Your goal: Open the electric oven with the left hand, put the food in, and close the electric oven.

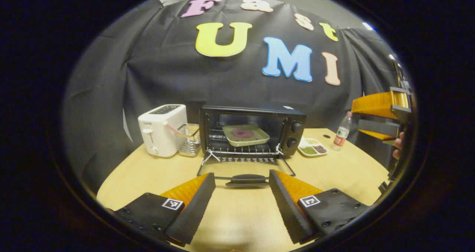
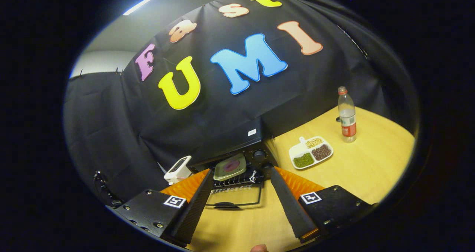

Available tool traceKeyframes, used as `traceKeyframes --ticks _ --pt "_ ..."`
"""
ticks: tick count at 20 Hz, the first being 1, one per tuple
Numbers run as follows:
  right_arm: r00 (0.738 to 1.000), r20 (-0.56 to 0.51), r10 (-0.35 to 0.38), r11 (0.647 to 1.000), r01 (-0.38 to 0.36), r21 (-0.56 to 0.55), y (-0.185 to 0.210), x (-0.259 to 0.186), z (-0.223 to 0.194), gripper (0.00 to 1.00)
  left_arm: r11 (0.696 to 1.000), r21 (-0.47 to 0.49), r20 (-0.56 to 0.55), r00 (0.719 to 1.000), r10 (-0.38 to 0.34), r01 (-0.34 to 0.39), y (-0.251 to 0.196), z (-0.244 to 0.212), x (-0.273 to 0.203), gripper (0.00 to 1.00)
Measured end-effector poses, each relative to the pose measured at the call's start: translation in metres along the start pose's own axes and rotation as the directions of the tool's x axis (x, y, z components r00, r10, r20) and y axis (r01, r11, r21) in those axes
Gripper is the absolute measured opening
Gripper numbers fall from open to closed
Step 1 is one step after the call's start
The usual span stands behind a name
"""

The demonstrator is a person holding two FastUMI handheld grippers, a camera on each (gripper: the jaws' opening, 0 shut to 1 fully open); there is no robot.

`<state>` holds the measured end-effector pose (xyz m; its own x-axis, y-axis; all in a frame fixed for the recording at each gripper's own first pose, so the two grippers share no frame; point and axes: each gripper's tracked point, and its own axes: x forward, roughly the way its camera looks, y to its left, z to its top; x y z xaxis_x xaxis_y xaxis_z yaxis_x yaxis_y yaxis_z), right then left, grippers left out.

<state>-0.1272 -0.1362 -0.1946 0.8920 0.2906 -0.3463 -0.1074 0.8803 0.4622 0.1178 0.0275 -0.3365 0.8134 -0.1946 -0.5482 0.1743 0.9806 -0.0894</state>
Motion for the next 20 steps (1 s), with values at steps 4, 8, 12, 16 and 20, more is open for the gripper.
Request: traceKeyframes --ticks 4,8,12,16,20 --pt "0.998 0.048 -0.048 0.991 0.054 -0.125 -0.013 -0.015 0.011 0.98 0.999 -0.007 -0.072 0.996 -0.046 0.045 -0.014 -0.026 0.029 0.98" --pt "0.989 0.121 -0.082 0.963 0.110 -0.246 -0.017 -0.021 0.019 0.98 0.998 -0.014 -0.152 0.986 -0.065 0.063 -0.020 -0.057 0.056 1.00" --pt "0.976 0.175 -0.126 0.931 0.178 -0.320 -0.027 -0.049 0.039 0.98 0.998 -0.014 -0.202 0.977 -0.060 0.058 -0.017 -0.079 0.081 1.00" --pt "0.970 0.178 -0.163 0.914 0.217 -0.342 -0.033 -0.052 0.038 0.98 0.999 -0.033 -0.245 0.969 -0.043 0.036 -0.012 -0.099 0.098 0.98" --pt "0.970 0.174 -0.171 0.905 0.225 -0.361 -0.031 -0.051 0.038 0.98 1.000 -0.010 -0.249 0.968 -0.027 0.025 -0.007 -0.102 0.112 0.98"
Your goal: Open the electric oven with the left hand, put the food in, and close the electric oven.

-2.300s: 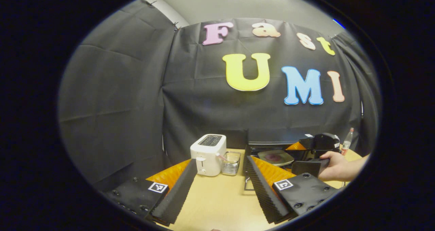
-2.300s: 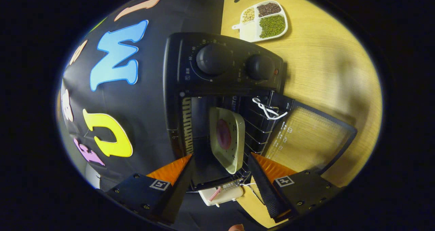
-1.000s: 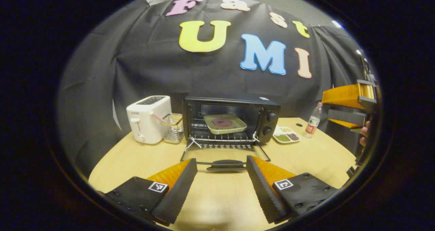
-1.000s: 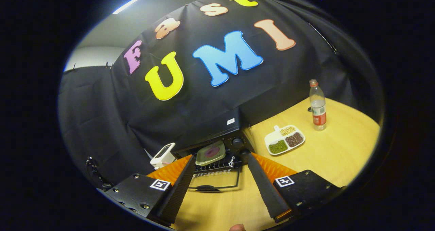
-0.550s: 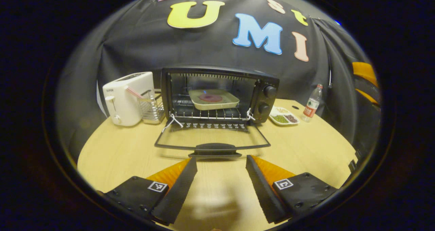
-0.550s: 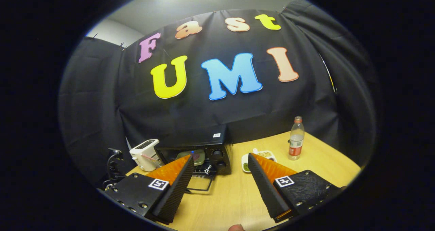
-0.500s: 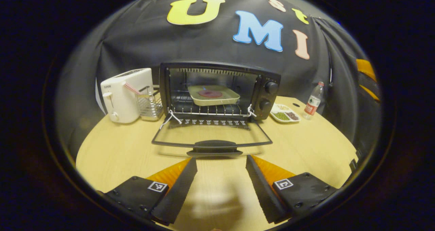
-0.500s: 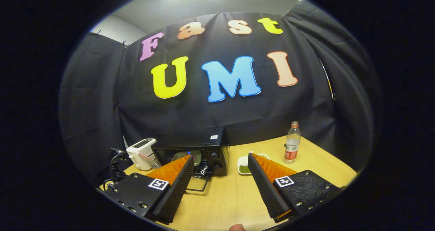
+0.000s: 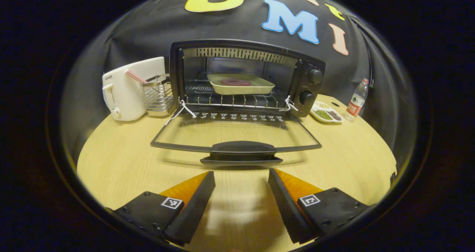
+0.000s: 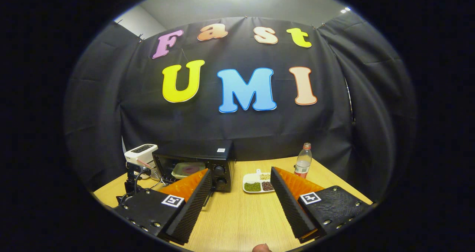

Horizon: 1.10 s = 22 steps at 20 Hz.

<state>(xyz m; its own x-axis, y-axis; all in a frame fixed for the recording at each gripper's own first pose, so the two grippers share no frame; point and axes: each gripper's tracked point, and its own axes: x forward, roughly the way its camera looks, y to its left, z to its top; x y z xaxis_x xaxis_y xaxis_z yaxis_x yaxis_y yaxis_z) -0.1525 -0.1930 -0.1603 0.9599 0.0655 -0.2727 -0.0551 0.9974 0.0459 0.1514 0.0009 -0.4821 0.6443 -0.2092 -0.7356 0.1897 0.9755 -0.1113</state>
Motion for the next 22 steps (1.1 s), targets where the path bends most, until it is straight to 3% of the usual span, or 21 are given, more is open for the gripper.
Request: traceKeyframes --ticks 4,5,6,18,19,20,22 --pt "1.000 0.001 -0.002 1.000 0.002 -0.010 0.000 -0.001 0.004 0.98 1.000 0.029 0.004 1.000 0.009 -0.009 0.002 0.003 0.009 0.98" --pt "1.000 0.007 -0.007 1.000 0.007 -0.014 -0.001 -0.001 0.005 0.98 0.999 0.032 0.009 1.000 0.010 -0.011 0.002 0.004 0.007 0.92" --pt "1.000 0.012 -0.010 1.000 0.010 -0.014 -0.002 -0.001 0.008 0.98 0.999 0.031 0.014 1.000 0.016 -0.016 0.002 0.004 0.009 1.00" --pt "1.000 0.018 0.014 1.000 -0.014 0.007 0.000 -0.007 0.012 0.98 0.998 0.041 0.171 0.985 0.036 -0.044 -0.002 0.061 -0.037 1.00" --pt "1.000 0.016 0.017 1.000 -0.017 0.006 0.001 -0.006 0.013 0.98 0.998 0.044 0.189 0.981 0.036 -0.045 -0.003 0.068 -0.042 0.92" --pt "1.000 0.014 0.020 1.000 -0.020 0.007 0.001 -0.005 0.012 0.98 0.998 0.046 0.204 0.978 0.036 -0.046 -0.003 0.075 -0.044 0.98" --pt "1.000 0.006 0.023 1.000 -0.023 0.015 0.001 -0.005 0.010 0.98 0.998 0.047 0.232 0.972 0.035 -0.047 -0.004 0.088 -0.046 1.00"
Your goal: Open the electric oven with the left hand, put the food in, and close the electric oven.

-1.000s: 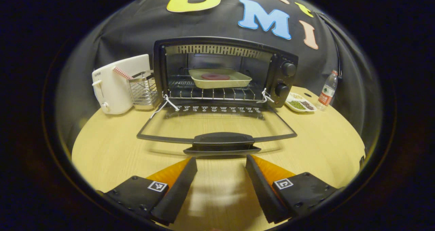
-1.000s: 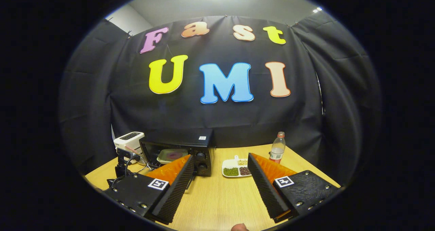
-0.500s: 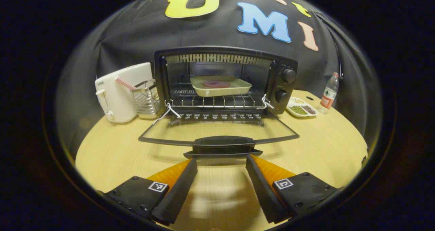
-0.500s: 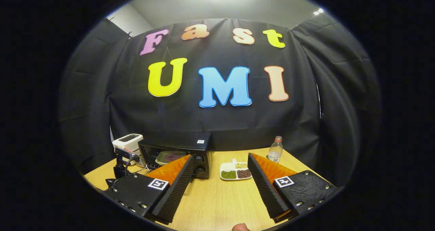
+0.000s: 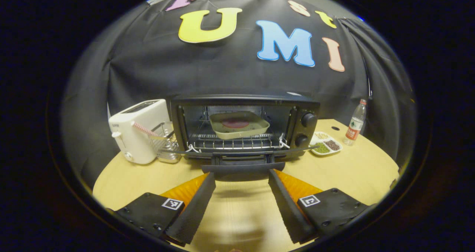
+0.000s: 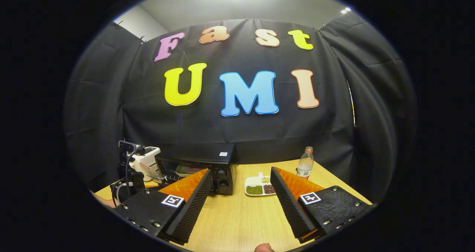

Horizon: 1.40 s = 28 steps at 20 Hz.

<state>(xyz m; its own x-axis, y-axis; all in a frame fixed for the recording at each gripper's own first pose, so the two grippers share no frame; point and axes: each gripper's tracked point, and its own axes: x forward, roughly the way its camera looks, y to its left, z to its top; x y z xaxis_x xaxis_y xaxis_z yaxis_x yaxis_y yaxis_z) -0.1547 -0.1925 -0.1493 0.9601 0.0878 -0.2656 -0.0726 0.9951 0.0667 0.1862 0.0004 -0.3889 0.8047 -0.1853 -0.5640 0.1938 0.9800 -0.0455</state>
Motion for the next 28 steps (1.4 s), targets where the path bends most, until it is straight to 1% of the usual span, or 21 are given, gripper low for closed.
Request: traceKeyframes --ticks 1,7,8,10,11,12,13,14,15,16,18,19,20,21,22,23,24,28 --pt "1.000 -0.004 0.000 1.000 0.000 0.004 -0.001 0.000 -0.001 0.98 1.000 0.002 0.017 1.000 -0.001 0.001 0.000 0.007 0.002 0.98" --pt "1.000 -0.011 -0.017 1.000 0.017 0.024 -0.006 -0.002 0.000 0.98 1.000 0.025 0.089 0.996 -0.003 0.000 0.002 0.054 0.014 0.97" --pt "1.000 -0.005 -0.018 1.000 0.018 0.021 -0.008 -0.005 0.001 0.98 1.000 0.030 0.106 0.994 -0.004 0.000 0.000 0.070 0.017 0.97" --pt "1.000 0.010 -0.021 1.000 0.021 0.012 -0.010 -0.008 0.005 0.98 1.000 0.031 0.151 0.989 -0.011 0.006 -0.006 0.118 0.022 0.98" --pt "1.000 0.014 -0.020 1.000 0.019 0.011 -0.011 -0.010 0.006 0.98 0.999 0.032 0.172 0.985 -0.015 0.009 -0.008 0.130 0.015 0.94" --pt "1.000 0.019 -0.014 1.000 0.014 0.012 -0.012 -0.012 0.009 0.98 0.999 0.034 0.198 0.980 -0.018 0.012 -0.010 0.143 0.006 0.97" --pt "1.000 0.026 -0.007 1.000 0.006 0.013 -0.012 -0.013 0.011 0.98 0.999 0.039 0.226 0.974 -0.023 0.014 -0.016 0.149 -0.008 1.00" --pt "0.999 0.036 0.000 1.000 0.000 0.013 -0.014 -0.015 0.015 0.98 0.999 0.047 0.256 0.966 -0.026 0.015 -0.021 0.158 -0.024 1.00" --pt "0.999 0.044 0.006 1.000 -0.007 0.015 -0.016 -0.019 0.018 0.98 0.999 0.054 0.279 0.960 -0.023 0.008 -0.025 0.165 -0.041 0.97" --pt "0.999 0.048 0.011 1.000 -0.011 0.016 -0.019 -0.022 0.020 0.98 0.998 0.055 0.294 0.956 -0.022 0.006 -0.031 0.171 -0.058 1.00" --pt "0.998 0.056 0.024 1.000 -0.025 0.018 -0.027 -0.031 0.025 0.98 0.999 0.046 0.323 0.946 -0.015 0.000 -0.049 0.178 -0.099 1.00" --pt "0.998 0.062 0.025 1.000 -0.026 0.017 -0.032 -0.036 0.028 0.98 0.999 0.036 0.336 0.942 -0.009 -0.004 -0.056 0.182 -0.117 0.97" --pt "0.997 0.068 0.028 0.999 -0.029 0.015 -0.038 -0.043 0.030 0.98 1.000 0.028 0.345 0.939 -0.002 -0.009 -0.063 0.185 -0.134 0.97" --pt "0.997 0.071 0.030 0.999 -0.031 0.015 -0.044 -0.048 0.032 0.98 1.000 0.023 0.354 0.935 0.007 -0.016 -0.070 0.186 -0.152 1.00" --pt "0.997 0.074 0.034 0.999 -0.035 0.015 -0.050 -0.054 0.032 0.98 0.999 0.021 0.363 0.932 0.016 -0.026 -0.075 0.188 -0.169 1.00" --pt "0.996 0.076 0.034 0.999 -0.035 0.012 -0.056 -0.059 0.033 0.98 0.999 0.019 0.372 0.928 0.032 -0.042 -0.079 0.187 -0.185 0.97" --pt "0.997 0.075 0.034 0.999 -0.035 0.006 -0.063 -0.064 0.032 0.98 0.998 0.016 0.379 0.924 0.047 -0.058 -0.083 0.187 -0.200 1.00" --pt "0.994 0.091 0.065 0.998 -0.063 -0.029 -0.075 -0.083 0.035 0.98 0.993 -0.016 0.399 0.910 0.116 -0.119 -0.093 0.177 -0.256 1.00"
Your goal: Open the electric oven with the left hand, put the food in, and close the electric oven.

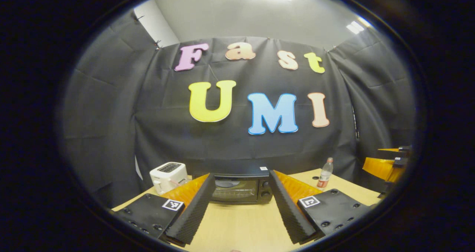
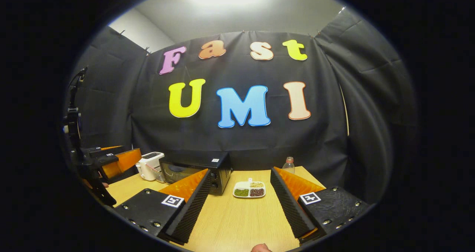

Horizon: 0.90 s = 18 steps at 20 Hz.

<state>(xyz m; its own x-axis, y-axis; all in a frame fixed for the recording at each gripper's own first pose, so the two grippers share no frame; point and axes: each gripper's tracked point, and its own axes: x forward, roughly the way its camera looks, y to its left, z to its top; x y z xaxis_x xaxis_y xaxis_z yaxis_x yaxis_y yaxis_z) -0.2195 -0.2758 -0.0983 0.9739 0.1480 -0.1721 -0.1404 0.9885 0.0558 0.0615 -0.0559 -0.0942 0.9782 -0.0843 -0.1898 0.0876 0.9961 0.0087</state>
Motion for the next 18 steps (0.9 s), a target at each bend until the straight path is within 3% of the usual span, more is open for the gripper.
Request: traceKeyframes --ticks 9,18 --pt "0.999 0.037 0.037 0.999 -0.037 0.012 0.022 -0.027 0.016 0.98 0.999 0.003 0.039 0.998 0.053 -0.054 0.025 0.021 -0.074 1.00" --pt "0.993 0.108 0.040 0.999 -0.042 0.008 0.052 -0.040 0.038 0.98 0.998 0.001 0.071 0.996 0.056 -0.057 0.052 0.037 -0.097 1.00"
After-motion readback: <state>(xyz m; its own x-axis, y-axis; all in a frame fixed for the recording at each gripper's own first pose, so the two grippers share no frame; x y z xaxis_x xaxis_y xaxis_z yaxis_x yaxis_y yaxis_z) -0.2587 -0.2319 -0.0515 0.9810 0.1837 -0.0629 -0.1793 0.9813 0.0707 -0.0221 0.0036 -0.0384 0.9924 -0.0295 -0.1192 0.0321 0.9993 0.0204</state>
